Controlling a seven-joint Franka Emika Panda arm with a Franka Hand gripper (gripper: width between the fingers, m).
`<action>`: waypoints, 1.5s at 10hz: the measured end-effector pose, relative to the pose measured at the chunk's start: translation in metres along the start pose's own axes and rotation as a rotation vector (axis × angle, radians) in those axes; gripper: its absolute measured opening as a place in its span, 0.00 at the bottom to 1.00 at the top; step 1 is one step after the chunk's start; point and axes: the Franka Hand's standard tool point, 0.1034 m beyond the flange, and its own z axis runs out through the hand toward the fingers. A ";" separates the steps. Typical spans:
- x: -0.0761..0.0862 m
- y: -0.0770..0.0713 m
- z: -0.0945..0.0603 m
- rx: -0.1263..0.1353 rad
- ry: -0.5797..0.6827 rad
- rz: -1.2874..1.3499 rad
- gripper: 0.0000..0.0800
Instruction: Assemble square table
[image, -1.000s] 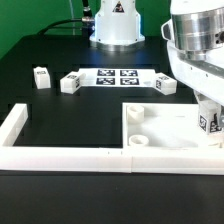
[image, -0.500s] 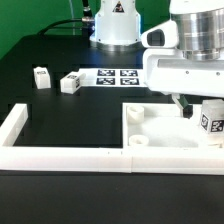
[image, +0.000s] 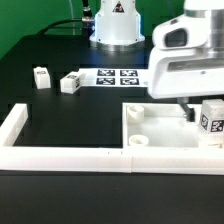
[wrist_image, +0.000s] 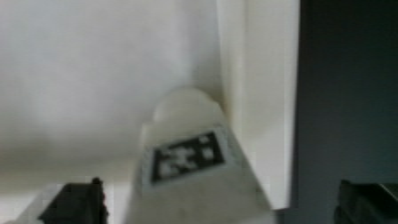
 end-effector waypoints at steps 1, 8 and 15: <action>0.000 0.000 0.001 0.006 0.001 0.064 0.81; -0.001 0.019 0.003 0.000 0.000 0.564 0.37; -0.005 0.015 0.007 0.149 -0.050 1.524 0.37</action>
Offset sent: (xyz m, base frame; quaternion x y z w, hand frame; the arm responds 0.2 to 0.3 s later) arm 0.0000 0.0000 0.0000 0.0000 0.0000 0.1938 0.9810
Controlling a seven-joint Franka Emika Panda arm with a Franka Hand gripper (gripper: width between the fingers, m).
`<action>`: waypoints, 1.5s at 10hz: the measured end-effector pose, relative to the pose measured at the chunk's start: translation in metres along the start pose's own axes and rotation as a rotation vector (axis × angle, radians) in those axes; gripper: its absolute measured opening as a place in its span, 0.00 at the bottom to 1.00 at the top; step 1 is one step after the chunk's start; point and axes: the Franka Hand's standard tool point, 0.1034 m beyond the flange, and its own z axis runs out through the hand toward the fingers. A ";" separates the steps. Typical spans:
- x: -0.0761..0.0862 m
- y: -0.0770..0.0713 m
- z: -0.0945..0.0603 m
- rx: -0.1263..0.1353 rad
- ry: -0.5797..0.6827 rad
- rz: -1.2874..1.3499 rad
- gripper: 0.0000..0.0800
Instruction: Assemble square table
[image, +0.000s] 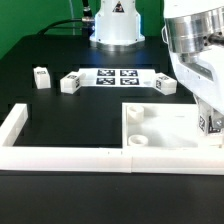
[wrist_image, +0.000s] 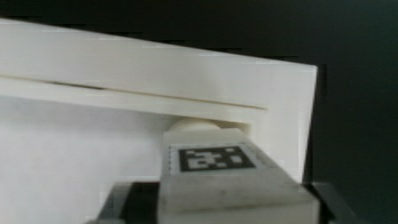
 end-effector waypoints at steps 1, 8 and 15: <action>0.001 0.000 0.000 -0.001 0.001 -0.031 0.45; -0.006 -0.002 -0.002 -0.056 0.021 -0.841 0.81; -0.005 -0.003 -0.001 -0.143 0.013 -1.220 0.63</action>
Offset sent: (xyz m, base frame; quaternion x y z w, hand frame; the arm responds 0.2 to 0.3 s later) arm 0.0002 0.0264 0.0128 -0.0353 -0.0614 -0.4528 0.8888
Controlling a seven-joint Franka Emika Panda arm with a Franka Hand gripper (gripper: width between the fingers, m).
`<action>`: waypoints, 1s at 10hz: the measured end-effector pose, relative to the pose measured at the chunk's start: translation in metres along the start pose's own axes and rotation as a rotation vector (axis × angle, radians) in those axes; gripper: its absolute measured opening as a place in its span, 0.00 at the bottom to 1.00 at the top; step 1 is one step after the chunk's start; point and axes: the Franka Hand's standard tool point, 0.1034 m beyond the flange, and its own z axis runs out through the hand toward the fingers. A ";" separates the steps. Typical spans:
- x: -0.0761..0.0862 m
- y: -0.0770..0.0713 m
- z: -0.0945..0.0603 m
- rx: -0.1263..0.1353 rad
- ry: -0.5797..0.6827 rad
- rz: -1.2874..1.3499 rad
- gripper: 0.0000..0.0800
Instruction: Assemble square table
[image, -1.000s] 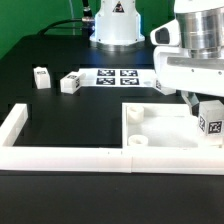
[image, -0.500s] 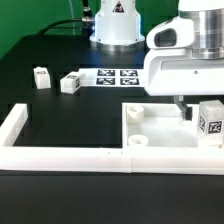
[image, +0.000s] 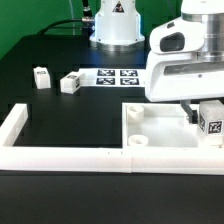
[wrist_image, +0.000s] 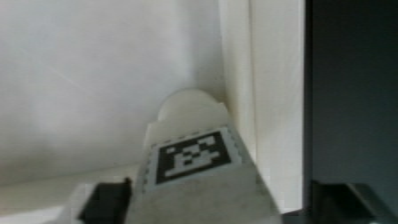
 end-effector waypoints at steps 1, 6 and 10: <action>0.000 0.001 0.000 -0.001 0.000 0.086 0.37; 0.000 0.000 0.002 0.002 0.003 0.842 0.37; 0.000 0.002 0.001 0.081 -0.026 1.346 0.37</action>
Offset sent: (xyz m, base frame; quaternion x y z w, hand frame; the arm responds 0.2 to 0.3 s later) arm -0.0036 0.0031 -0.0069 -0.0756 0.0310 0.3479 0.9340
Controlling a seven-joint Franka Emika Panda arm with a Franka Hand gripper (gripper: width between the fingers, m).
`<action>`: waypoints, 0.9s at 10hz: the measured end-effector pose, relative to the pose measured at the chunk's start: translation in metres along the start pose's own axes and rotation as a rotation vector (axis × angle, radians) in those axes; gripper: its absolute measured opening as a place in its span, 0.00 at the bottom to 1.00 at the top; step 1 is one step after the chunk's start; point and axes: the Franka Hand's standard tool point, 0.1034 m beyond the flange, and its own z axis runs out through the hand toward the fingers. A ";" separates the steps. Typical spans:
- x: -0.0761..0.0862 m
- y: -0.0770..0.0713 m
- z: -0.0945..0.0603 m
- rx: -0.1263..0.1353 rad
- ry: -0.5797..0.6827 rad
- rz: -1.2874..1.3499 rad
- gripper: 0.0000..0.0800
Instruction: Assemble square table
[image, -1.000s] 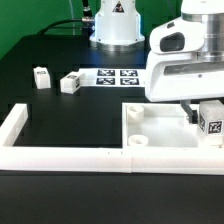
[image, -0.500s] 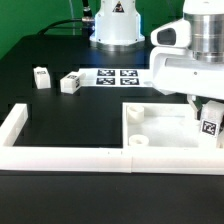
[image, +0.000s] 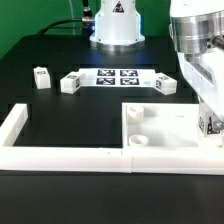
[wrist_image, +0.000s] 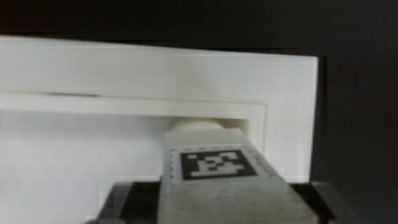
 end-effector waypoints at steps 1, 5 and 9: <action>0.000 0.000 0.000 -0.001 0.001 -0.020 0.37; -0.004 0.002 -0.001 -0.041 0.038 -0.586 0.78; -0.002 0.003 0.000 -0.048 0.036 -0.823 0.81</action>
Offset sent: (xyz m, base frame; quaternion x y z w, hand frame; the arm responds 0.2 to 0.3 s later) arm 0.0013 0.0093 0.0117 -0.0593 -0.0124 -0.4412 0.8954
